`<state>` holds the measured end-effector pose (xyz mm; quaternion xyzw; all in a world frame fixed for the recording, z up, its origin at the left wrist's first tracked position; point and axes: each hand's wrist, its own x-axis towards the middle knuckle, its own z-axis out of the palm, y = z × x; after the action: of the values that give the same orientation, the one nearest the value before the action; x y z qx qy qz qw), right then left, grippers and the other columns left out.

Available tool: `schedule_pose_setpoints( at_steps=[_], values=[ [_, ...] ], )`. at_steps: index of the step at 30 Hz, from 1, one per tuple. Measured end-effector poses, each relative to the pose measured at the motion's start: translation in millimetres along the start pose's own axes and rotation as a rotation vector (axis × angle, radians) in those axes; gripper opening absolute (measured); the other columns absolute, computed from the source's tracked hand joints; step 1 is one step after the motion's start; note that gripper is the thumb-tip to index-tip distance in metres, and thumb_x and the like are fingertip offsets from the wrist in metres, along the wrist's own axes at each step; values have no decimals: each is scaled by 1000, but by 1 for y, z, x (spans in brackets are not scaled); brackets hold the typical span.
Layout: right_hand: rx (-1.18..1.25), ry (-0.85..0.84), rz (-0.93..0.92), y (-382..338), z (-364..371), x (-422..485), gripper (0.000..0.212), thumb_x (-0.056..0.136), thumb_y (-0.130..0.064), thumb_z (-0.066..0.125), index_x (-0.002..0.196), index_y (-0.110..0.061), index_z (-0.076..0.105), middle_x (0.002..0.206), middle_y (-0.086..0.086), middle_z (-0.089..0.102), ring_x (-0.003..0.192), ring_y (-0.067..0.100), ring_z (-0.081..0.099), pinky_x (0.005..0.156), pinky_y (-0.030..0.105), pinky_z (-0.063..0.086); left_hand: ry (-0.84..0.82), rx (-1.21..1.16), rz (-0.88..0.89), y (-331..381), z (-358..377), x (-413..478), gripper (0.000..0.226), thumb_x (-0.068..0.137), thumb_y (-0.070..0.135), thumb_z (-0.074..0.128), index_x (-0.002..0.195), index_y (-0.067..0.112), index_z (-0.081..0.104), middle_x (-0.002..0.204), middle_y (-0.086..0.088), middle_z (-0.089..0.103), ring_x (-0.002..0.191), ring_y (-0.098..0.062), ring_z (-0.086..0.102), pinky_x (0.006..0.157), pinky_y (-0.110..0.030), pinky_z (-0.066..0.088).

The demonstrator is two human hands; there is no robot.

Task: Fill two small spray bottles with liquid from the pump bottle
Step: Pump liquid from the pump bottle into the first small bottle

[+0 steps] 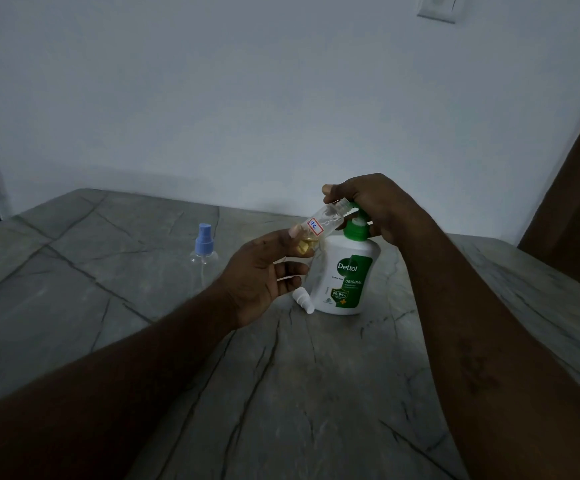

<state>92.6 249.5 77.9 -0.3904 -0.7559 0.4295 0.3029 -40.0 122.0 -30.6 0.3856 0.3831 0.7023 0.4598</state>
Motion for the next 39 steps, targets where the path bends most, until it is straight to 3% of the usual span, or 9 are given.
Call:
schedule_pose_setpoints(
  at_steps=[5, 11, 13, 16, 19, 25, 28, 33, 39],
  values=[
    [30, -18, 34, 3, 2, -1, 11, 91, -20, 70, 85, -19, 79, 80, -5, 78, 52, 11, 68, 65, 26, 50, 6, 8, -3, 0, -4, 3, 43, 81, 45, 66, 107, 11, 71, 94, -6, 73, 74, -13, 65, 71, -30, 53],
    [-11, -7, 9, 4, 4, 2, 10, 88, -20, 71, 88, -16, 80, 99, -4, 80, 59, 15, 70, 82, 36, 55, -8, 39, -8, 1, -3, 1, 45, 83, 46, 62, 111, 11, 69, 92, -4, 74, 73, -13, 63, 72, -32, 50],
    [-24, -7, -9, 2, 2, 1, 14, 88, -25, 72, 92, -13, 79, 105, -2, 79, 60, 16, 70, 76, 33, 55, -7, 51, -7, 1, -3, 1, 47, 83, 48, 62, 111, 11, 69, 93, -4, 74, 74, -12, 63, 72, -32, 50],
    [-42, -4, -38, 0, -1, 1, 24, 90, -31, 72, 101, -10, 77, 99, 0, 78, 56, 12, 68, 65, 27, 52, -14, 57, -7, 2, -2, 1, 47, 82, 49, 62, 109, 11, 69, 94, -4, 74, 74, -13, 63, 71, -32, 49],
    [-24, -26, -13, 1, 1, 0, 18, 90, -29, 71, 98, -15, 80, 95, 0, 78, 58, 13, 69, 77, 32, 53, 2, 57, -17, 3, -2, 1, 48, 81, 52, 62, 107, 12, 69, 92, -3, 74, 75, -13, 62, 72, -33, 48],
    [-26, -23, 21, 9, 5, 6, 15, 83, -37, 76, 80, -25, 84, 105, 5, 78, 108, 34, 70, 105, 54, 50, 18, 56, -25, 4, -3, 1, 50, 80, 54, 62, 107, 13, 70, 89, -2, 73, 73, -12, 62, 72, -32, 47],
    [-56, -9, 17, 5, 5, 2, 26, 86, -41, 76, 89, -16, 81, 103, 7, 78, 98, 31, 73, 98, 49, 52, 15, 59, -26, 5, -2, 1, 51, 79, 55, 62, 107, 13, 71, 90, -2, 73, 73, -12, 61, 71, -31, 47],
    [-60, -34, -39, -1, 0, 2, 29, 91, -41, 73, 98, -13, 77, 90, 2, 78, 58, 14, 70, 62, 25, 52, 2, 58, -26, 6, -2, 1, 49, 82, 54, 61, 107, 13, 70, 92, -2, 74, 73, -12, 62, 71, -31, 47],
    [-21, -30, 12, 4, 5, 3, 21, 85, -29, 75, 95, -12, 81, 102, 5, 79, 77, 23, 74, 97, 46, 53, -3, 77, -24, 5, -4, 1, 52, 82, 56, 60, 111, 13, 69, 94, -2, 74, 75, -12, 62, 71, -31, 48]
  ],
)
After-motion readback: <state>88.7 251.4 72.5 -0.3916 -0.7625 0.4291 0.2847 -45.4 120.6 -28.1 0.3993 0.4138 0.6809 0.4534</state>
